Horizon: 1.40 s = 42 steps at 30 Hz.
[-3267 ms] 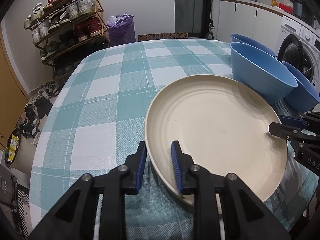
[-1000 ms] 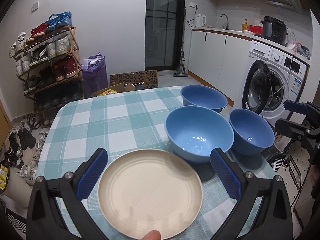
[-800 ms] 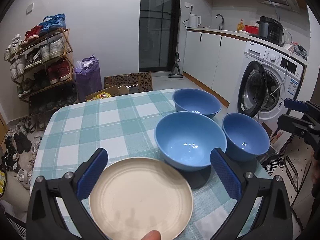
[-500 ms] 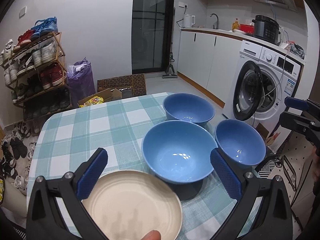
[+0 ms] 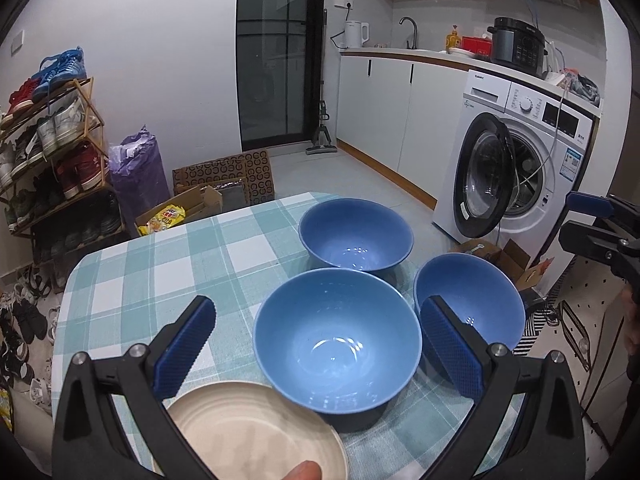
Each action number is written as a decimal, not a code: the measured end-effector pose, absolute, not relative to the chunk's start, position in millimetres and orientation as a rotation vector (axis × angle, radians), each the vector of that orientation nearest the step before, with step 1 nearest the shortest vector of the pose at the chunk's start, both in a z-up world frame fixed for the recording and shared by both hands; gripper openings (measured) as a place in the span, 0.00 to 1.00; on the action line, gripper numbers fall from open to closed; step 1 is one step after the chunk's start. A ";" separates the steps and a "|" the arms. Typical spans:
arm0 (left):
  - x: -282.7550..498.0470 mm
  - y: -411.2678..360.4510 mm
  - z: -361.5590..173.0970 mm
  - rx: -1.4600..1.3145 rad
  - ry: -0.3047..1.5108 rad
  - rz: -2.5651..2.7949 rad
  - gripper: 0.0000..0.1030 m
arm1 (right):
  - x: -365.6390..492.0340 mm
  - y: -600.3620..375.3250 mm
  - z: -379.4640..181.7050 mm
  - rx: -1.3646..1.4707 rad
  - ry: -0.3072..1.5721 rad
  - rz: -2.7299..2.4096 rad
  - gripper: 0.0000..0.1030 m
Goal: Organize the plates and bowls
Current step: 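Move both tools toward the nearest blue bowl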
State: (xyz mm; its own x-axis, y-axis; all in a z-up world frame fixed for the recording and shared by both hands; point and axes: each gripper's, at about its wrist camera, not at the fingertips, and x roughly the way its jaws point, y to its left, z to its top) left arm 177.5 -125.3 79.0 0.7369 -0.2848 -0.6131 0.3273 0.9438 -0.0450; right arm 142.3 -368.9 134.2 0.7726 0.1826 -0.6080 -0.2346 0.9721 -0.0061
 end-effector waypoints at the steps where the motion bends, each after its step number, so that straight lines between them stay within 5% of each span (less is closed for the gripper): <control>1: 179.5 -126.1 79.4 0.068 0.665 -0.333 1.00 | 145.1 -370.9 134.8 -0.084 0.653 0.221 0.99; 42: 290.8 -161.6 52.0 0.064 0.774 -0.340 1.00 | 271.6 -416.7 91.1 0.022 0.816 0.138 0.99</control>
